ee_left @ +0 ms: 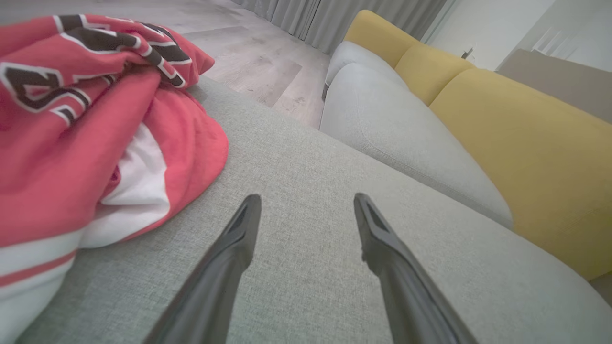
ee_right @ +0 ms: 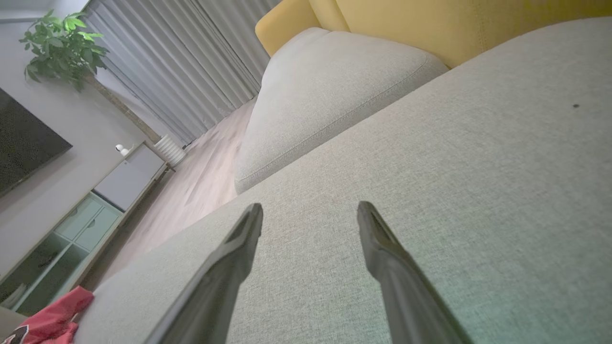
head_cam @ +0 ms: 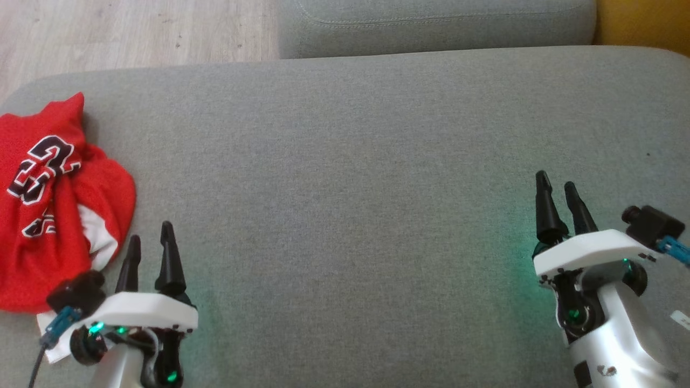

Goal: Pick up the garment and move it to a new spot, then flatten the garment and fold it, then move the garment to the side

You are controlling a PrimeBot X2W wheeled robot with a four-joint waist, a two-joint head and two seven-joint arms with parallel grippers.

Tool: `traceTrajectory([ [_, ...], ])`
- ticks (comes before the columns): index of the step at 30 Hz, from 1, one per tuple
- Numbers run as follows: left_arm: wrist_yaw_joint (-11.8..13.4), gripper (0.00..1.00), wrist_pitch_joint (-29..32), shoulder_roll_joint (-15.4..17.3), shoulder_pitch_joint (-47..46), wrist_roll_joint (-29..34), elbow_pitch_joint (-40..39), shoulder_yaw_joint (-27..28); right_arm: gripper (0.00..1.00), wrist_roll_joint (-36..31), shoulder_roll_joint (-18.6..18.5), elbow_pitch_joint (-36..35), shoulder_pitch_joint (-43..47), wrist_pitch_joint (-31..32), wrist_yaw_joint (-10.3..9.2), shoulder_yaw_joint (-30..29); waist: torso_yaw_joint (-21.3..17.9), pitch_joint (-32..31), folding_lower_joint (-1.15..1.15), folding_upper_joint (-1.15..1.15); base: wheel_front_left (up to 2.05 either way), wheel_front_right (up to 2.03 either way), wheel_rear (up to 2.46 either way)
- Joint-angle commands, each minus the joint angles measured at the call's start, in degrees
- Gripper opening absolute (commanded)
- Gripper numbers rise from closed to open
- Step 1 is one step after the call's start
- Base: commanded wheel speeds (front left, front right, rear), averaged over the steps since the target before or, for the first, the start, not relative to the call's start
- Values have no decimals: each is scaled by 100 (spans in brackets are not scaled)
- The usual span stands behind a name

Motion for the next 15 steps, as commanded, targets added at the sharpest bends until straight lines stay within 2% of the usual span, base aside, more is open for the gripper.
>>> traceTrajectory([
  [1, 19, 100, -85, 166, -285, 152, -120, 62, 100, -160, -65, -138, -339, -97, -3, 103, -3, 0, 0, 0, 0, 0, 0],
  [15, 251, 100, -340, 122, -266, 1070, 96, -81, 100, -1471, 20, 130, -362, -350, -3, 130, -35, -1, 0, 0, 0, 0, 0],
])
